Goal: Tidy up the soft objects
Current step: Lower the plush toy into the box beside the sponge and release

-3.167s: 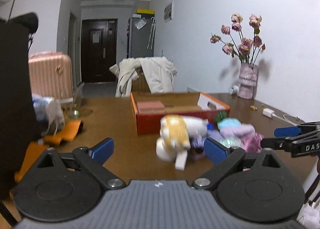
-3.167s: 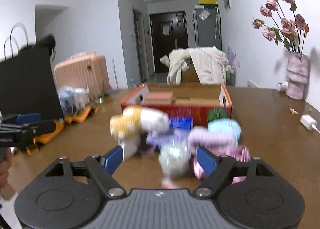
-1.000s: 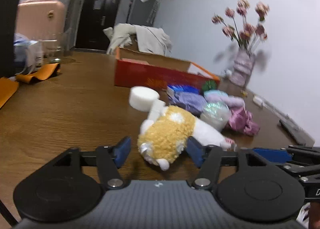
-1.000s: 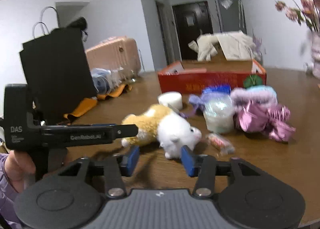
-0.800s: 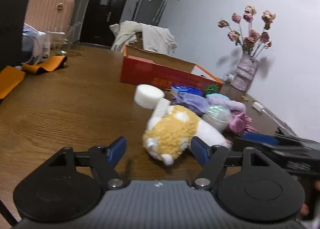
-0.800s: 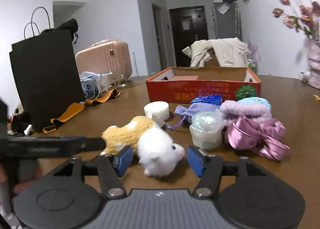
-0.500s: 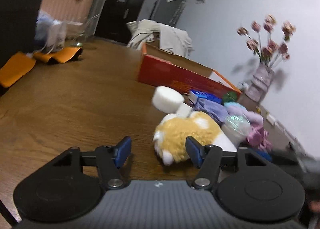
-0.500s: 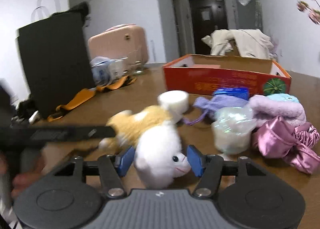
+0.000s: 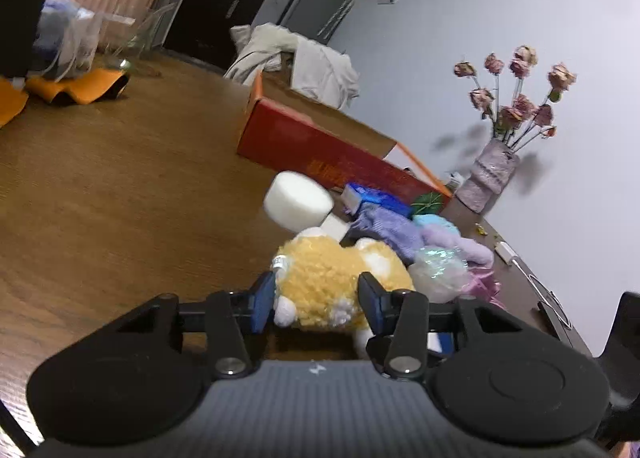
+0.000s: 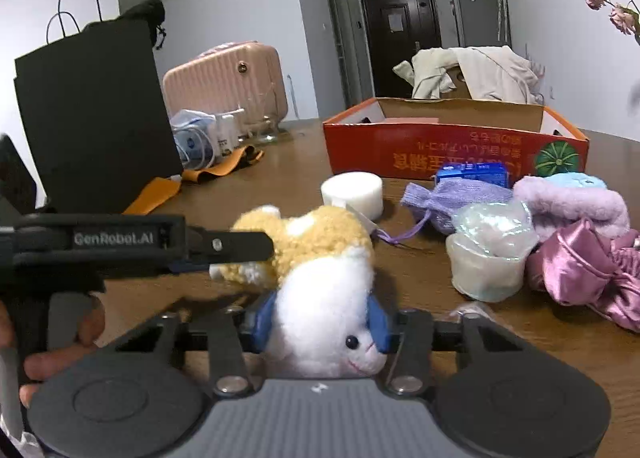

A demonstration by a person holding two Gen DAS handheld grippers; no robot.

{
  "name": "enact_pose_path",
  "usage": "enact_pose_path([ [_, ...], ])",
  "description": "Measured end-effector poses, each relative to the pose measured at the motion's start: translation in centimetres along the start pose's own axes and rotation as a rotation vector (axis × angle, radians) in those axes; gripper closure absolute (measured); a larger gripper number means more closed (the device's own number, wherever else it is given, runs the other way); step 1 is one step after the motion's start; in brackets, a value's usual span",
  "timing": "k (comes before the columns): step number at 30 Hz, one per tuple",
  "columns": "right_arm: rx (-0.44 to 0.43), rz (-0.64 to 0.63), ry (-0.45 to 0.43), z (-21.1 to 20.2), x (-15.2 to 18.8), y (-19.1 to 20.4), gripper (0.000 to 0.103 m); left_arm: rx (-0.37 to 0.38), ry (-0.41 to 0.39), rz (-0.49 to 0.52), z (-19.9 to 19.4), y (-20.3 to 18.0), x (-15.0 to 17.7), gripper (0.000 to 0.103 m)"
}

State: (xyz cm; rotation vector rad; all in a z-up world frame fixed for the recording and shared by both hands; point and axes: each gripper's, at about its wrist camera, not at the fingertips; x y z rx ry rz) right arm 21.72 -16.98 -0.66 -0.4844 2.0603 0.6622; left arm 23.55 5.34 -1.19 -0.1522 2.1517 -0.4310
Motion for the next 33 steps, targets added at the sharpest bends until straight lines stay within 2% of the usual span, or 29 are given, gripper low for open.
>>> enact_pose_path([
  [3, 0.010, 0.015, -0.028, -1.9, -1.4, -0.5, 0.061, 0.068, -0.005, -0.013, -0.2, -1.3, -2.0, 0.060],
  [6, 0.044, 0.000, -0.106, -3.9, -4.8, -2.4, 0.061, 0.143, -0.058, 0.038, 1.2, -4.2, -6.0, 0.060],
  [11, 0.099, -0.016, -0.156, -3.4, -13.1, -10.1, 0.061, 0.206, -0.060, 0.127, 9.3, -9.7, -14.9, 0.061],
  [13, 0.142, -0.012, -0.133, -1.7, -16.5, -14.0, 0.061, 0.198, -0.013, 0.175, 14.2, -12.1, -18.0, 0.061],
  [16, 0.175, 0.040, -0.066, 1.8, -20.1, -19.9, 0.061, 0.167, 0.093, 0.167, 21.6, -14.1, -21.2, 0.060],
  [19, 0.189, 0.107, -0.005, 5.7, -22.5, -25.4, 0.061, 0.107, 0.141, 0.148, 27.8, -15.0, -22.6, 0.060],
  [22, 0.243, 0.142, 0.065, 9.5, -23.5, -29.1, 0.061, 0.034, 0.156, 0.148, 31.7, -14.9, -22.9, 0.060],
  [24, 0.281, 0.146, 0.107, 11.6, -23.5, -30.2, 0.060, -0.014, 0.155, 0.182, 32.9, -14.5, -22.8, 0.060],
  [27, 0.346, 0.114, 0.153, 14.1, -23.3, -30.7, 0.058, -0.031, 0.139, 0.205, 32.7, -13.5, -23.1, 0.058],
  [33, 0.395, 0.032, 0.129, 14.3, -23.6, -28.9, 0.055, -0.077, 0.078, 0.224, 28.5, -12.0, -24.8, 0.054],
])
Point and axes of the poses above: each gripper's, at about its wrist camera, not at the fingertips, and z roughly the way its jaws point, y to its left, x to its underside, and after that the axes turned 12 degrees about -x, right-handed
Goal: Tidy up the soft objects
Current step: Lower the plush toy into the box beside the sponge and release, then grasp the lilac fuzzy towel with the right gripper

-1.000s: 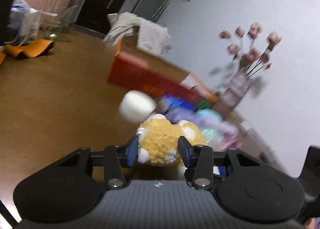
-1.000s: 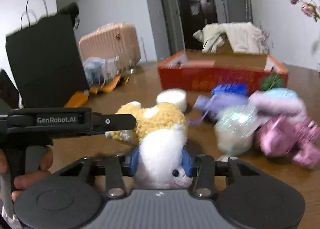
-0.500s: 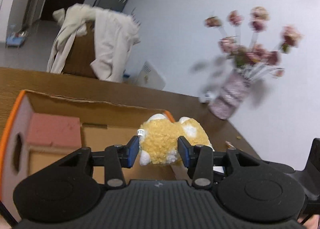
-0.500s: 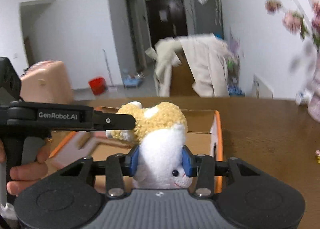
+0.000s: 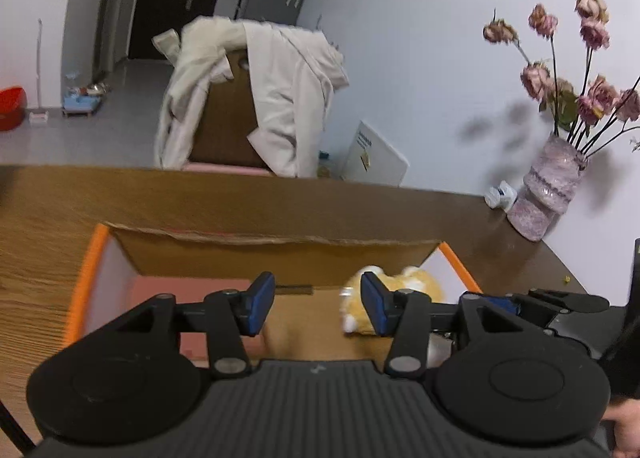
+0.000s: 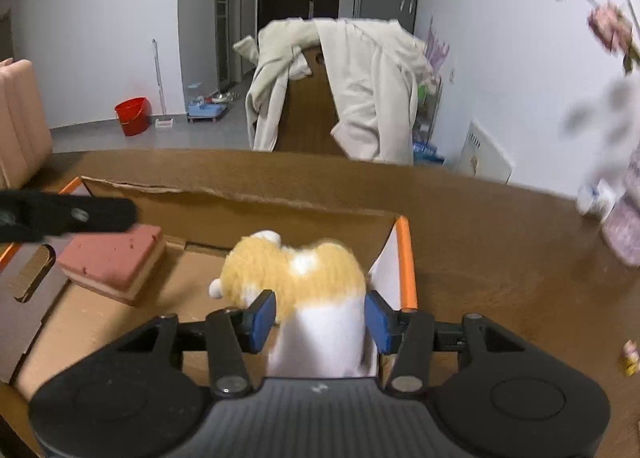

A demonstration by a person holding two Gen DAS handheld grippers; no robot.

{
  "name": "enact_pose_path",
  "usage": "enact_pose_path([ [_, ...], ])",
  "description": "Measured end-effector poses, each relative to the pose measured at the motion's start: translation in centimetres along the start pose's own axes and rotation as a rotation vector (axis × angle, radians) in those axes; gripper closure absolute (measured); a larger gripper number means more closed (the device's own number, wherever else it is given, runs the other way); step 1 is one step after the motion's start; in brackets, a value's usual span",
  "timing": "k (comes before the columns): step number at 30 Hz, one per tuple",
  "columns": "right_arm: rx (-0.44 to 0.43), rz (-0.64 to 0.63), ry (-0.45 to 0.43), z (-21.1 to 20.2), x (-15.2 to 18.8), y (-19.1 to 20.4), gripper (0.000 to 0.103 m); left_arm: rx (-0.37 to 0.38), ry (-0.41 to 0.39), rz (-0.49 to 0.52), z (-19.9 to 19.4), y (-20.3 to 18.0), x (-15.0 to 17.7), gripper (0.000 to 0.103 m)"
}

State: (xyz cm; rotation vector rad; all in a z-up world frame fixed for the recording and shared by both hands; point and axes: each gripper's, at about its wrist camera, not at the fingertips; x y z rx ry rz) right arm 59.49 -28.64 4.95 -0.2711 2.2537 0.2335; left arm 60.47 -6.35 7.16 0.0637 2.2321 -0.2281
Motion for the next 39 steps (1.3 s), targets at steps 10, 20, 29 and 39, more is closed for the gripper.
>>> enact_pose_path([
  [10, 0.009, -0.101, -0.173, -15.0, -2.4, 2.6, 0.045, -0.056, -0.163, 0.128, -15.2, 1.1, 0.2, 0.038],
  [20, -0.106, -0.127, -0.288, -29.9, 5.9, 6.1, 0.037, -0.115, -0.318, 0.208, -30.4, 2.1, 8.8, 0.020],
  [29, -0.177, -0.135, -0.413, -36.1, 18.9, 10.9, 0.029, -0.106, -0.377, 0.131, -37.5, 3.0, 20.8, 0.005],
  [39, -0.213, -0.007, -0.364, -35.9, 29.5, 13.8, 0.028, -0.112, -0.298, 0.026, -39.0, 4.0, 29.6, 0.001],
])
Point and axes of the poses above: each gripper's, at about its wrist camera, not at the fingertips, and z roughly the way its jaws point, y to its left, x to its underside, and after that the axes turned 12 degrees about -x, right-handed
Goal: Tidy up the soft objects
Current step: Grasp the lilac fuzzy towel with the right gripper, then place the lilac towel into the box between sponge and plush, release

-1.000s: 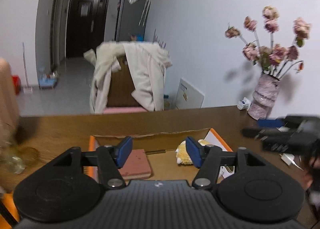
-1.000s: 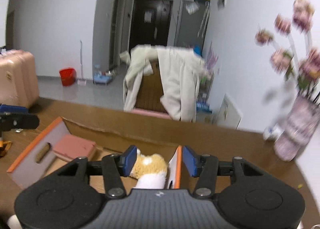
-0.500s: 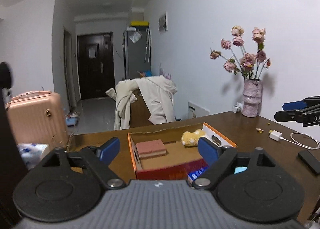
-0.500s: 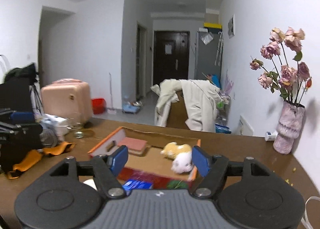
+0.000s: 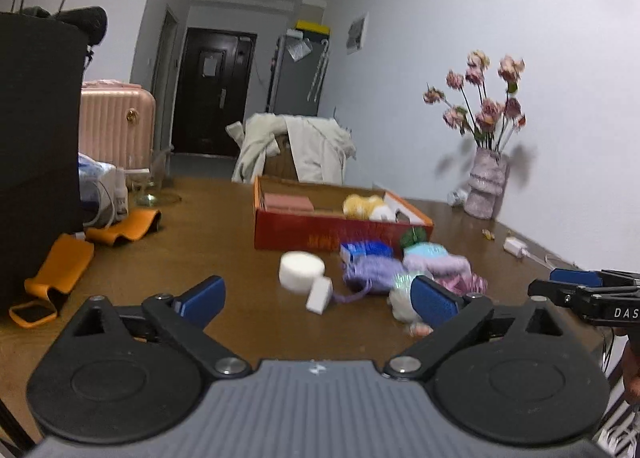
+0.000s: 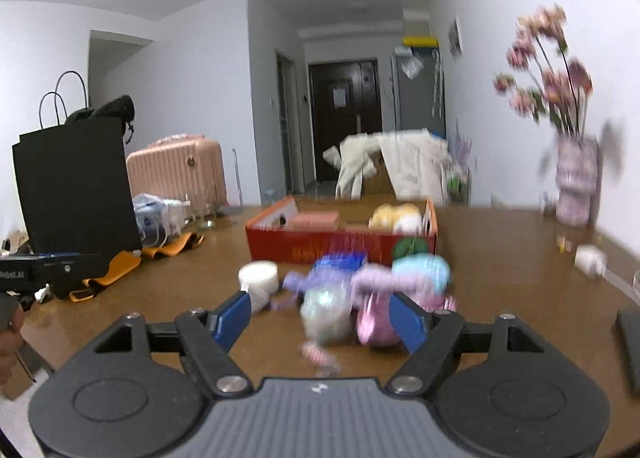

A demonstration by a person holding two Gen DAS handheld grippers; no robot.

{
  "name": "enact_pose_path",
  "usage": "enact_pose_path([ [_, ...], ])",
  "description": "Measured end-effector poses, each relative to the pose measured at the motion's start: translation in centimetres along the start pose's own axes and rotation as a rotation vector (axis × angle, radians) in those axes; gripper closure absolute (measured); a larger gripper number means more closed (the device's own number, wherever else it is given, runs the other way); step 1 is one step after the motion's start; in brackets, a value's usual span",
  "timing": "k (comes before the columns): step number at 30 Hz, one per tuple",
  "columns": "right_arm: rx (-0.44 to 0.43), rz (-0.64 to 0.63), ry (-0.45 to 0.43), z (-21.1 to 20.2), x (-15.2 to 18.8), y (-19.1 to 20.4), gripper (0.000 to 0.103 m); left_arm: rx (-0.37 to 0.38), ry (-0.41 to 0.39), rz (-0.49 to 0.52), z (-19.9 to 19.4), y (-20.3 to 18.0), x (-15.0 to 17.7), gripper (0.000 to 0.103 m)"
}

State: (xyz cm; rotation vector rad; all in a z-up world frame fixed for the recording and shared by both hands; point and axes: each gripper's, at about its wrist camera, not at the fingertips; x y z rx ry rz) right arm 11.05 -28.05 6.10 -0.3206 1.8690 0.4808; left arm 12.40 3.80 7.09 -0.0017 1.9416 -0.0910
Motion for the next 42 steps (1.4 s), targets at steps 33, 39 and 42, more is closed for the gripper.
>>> enact_pose_path([
  [33, -0.120, 0.444, 0.104, 16.7, -0.9, -20.5, 0.078, 0.302, 0.448, -0.153, 27.5, -14.3, -2.0, 0.073],
  [39, -0.127, 0.356, 0.085, 15.8, -2.6, -19.2, 0.081, 0.308, 0.375, -0.175, 25.8, -13.9, -3.2, 0.081],
  [42, -0.132, 0.310, 0.058, 14.3, -4.0, -18.0, 0.081, 0.316, 0.327, -0.165, 23.9, -13.8, -4.4, 0.081],
])
Point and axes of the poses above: each gripper's, at about its wrist camera, not at the fingertips, and z roughly the way its jaws point, y to its left, x to its underside, and after that the axes turned 12 degrees about -x, right-handed
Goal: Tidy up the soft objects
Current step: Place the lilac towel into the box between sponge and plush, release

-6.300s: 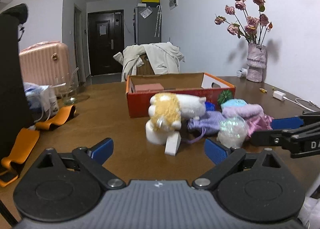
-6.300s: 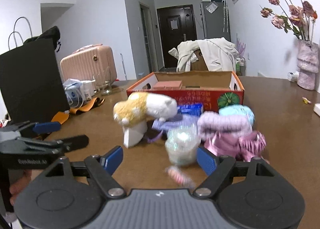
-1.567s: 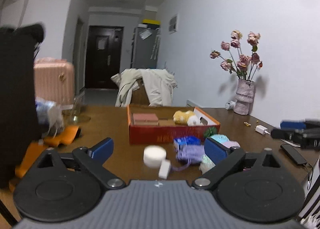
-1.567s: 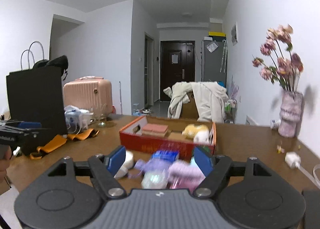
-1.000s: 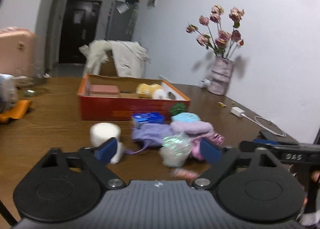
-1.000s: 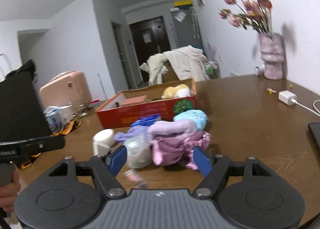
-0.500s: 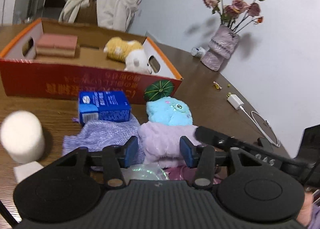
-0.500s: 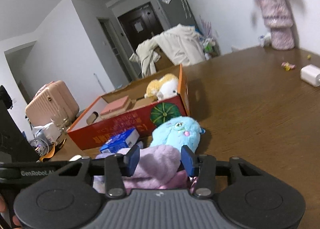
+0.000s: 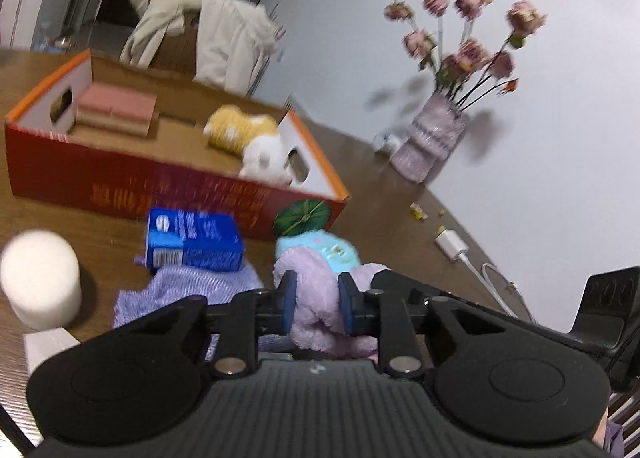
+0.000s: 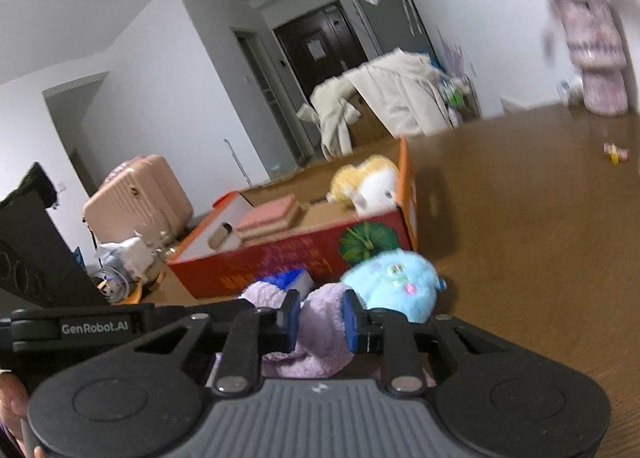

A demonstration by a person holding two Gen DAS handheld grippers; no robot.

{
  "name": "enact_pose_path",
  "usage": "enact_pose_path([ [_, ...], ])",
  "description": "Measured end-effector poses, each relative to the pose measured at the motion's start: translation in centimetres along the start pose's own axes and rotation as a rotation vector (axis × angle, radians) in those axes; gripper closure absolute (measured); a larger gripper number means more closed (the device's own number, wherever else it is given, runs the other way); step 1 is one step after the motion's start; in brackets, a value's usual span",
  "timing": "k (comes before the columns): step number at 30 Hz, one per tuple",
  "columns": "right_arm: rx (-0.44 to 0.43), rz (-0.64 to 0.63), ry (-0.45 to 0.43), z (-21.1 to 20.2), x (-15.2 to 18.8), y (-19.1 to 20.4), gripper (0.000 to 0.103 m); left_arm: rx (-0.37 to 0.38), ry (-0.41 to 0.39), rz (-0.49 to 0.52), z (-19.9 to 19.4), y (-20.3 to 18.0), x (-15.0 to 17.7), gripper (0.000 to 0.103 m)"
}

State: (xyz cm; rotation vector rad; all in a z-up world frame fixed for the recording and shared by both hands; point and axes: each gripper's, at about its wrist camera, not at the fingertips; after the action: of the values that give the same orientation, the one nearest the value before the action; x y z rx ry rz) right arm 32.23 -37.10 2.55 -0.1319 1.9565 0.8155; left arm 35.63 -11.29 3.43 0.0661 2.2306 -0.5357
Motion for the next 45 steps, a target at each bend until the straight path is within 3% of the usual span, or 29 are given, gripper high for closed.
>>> enact_pose_path([
  [8, -0.028, -0.058, -0.066, -3.7, 0.1, 5.3, 0.081, 0.041, -0.084, 0.019, -6.4, 0.1, 0.1, 0.081],
  [13, -0.055, -0.062, -0.090, -2.2, -1.7, 6.7, 0.081, 0.052, -0.098, 0.061, -6.9, 1.2, -3.3, 0.081],
  [18, -0.051, -0.093, -0.087, 3.0, -8.6, 6.3, 0.082, 0.043, -0.064, 0.049, -2.7, 3.2, -10.5, 0.081],
  [22, 0.008, -0.104, -0.017, 10.6, -14.7, 4.9, 0.082, -0.012, -0.045, 0.030, 3.3, 4.9, -16.2, 0.081],
  [25, 0.068, -0.123, 0.043, 17.0, -17.5, 3.5, 0.082, -0.068, -0.025, 0.020, 8.2, 6.5, -18.5, 0.081],
  [31, 0.139, -0.043, 0.139, 28.0, -18.3, -1.9, 0.083, -0.164, 0.069, -0.020, 17.2, 10.2, -20.4, 0.081],
  [34, 0.140, 0.018, 0.179, 31.1, -17.3, -4.4, 0.083, -0.210, 0.093, -0.025, 19.9, 11.8, -20.4, 0.081],
  [36, 0.160, 0.028, 0.217, 32.5, -16.5, -5.5, 0.080, -0.212, 0.162, -0.049, 21.5, 12.8, -20.4, 0.081],
  [38, 0.169, 0.058, 0.240, 33.3, -15.8, -6.4, 0.078, -0.191, 0.199, -0.081, 22.1, 13.4, -20.3, 0.080],
  [43, 0.186, 0.027, 0.275, 33.2, -15.6, -5.8, 0.074, -0.233, 0.182, -0.034, 20.8, 12.9, -20.5, 0.077],
  [45, 0.183, 0.029, 0.283, 32.4, -15.8, -5.1, 0.061, -0.230, 0.163, -0.045, 19.4, 12.6, -21.0, 0.070],
])
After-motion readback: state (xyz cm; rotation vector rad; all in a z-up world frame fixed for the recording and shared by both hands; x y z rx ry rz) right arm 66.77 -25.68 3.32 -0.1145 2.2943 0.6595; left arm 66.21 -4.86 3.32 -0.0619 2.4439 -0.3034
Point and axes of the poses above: each gripper's, at about its wrist camera, not at the fingertips, and z roughly the way its jaws point, y to its left, x to its underside, and after that the axes turned 12 degrees about -x, right-handed
